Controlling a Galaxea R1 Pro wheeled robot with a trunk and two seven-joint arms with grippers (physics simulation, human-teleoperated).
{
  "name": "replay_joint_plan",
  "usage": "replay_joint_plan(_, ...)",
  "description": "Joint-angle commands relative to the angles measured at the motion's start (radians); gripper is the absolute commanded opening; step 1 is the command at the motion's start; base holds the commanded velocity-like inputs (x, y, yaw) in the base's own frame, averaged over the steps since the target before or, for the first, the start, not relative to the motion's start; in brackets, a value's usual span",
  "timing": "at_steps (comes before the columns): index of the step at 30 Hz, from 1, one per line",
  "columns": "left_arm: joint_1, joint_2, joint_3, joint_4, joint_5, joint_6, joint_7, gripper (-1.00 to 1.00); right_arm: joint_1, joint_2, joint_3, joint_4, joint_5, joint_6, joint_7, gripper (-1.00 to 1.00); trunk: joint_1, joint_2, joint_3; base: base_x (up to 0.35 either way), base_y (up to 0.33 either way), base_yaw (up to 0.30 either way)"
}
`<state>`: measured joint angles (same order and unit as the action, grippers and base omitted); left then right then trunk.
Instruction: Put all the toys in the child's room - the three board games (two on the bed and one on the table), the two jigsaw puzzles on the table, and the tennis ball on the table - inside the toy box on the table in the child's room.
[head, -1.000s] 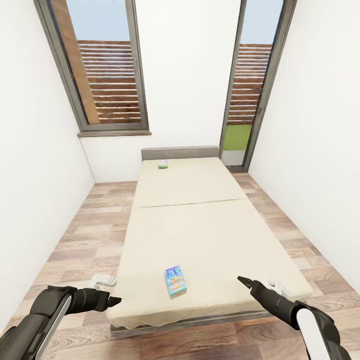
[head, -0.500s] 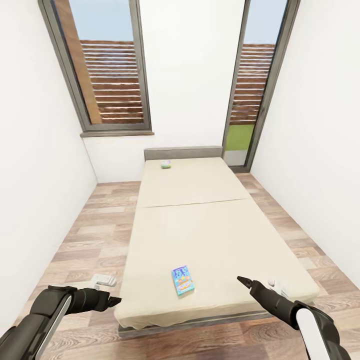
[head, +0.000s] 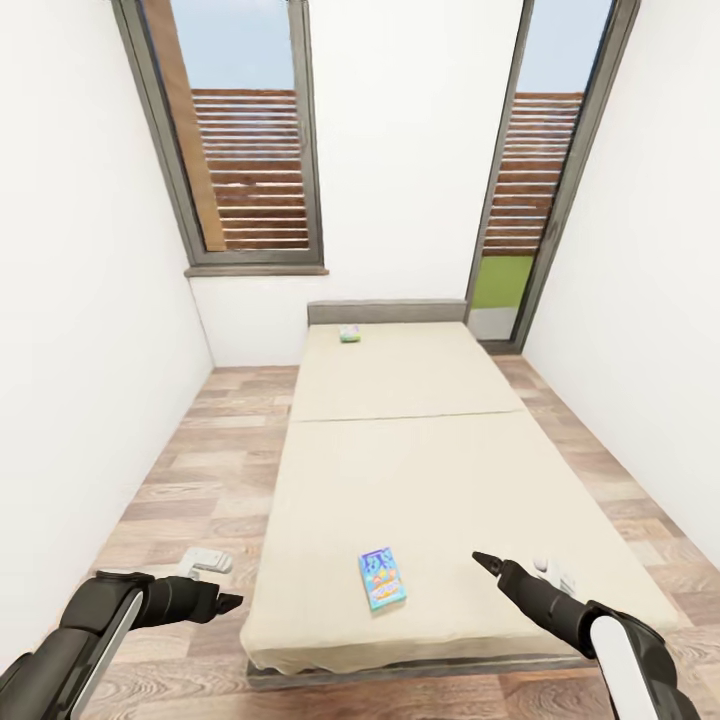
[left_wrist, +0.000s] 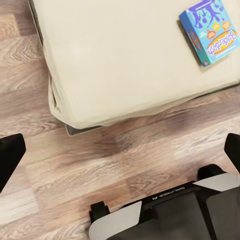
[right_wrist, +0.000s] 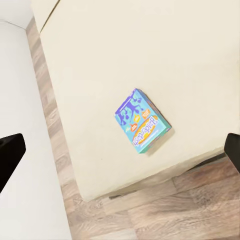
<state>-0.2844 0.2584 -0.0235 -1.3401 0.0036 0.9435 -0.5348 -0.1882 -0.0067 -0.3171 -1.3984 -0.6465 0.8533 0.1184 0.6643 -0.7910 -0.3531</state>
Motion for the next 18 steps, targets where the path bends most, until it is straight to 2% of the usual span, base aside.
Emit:
replay_joint_plan(1, -0.001, 0.000, -0.001, -0.001, 0.000, 0.005, -0.002, 1.00, -0.001, -0.001, -0.002, -0.001, 0.007, 0.005, 0.009, 1.00, 0.000, -0.001, -0.001, 0.081, 0.001, 0.120)
replay_joint_plan(18, -0.001, -0.001, -0.001, -0.001, -0.001, 0.006, -0.002, 1.00, 0.000, 0.004, -0.002, -0.005, 0.010, 0.006, 0.009, 1.00, 0.000, -0.001, 0.002, 0.019, 0.000, 0.028)
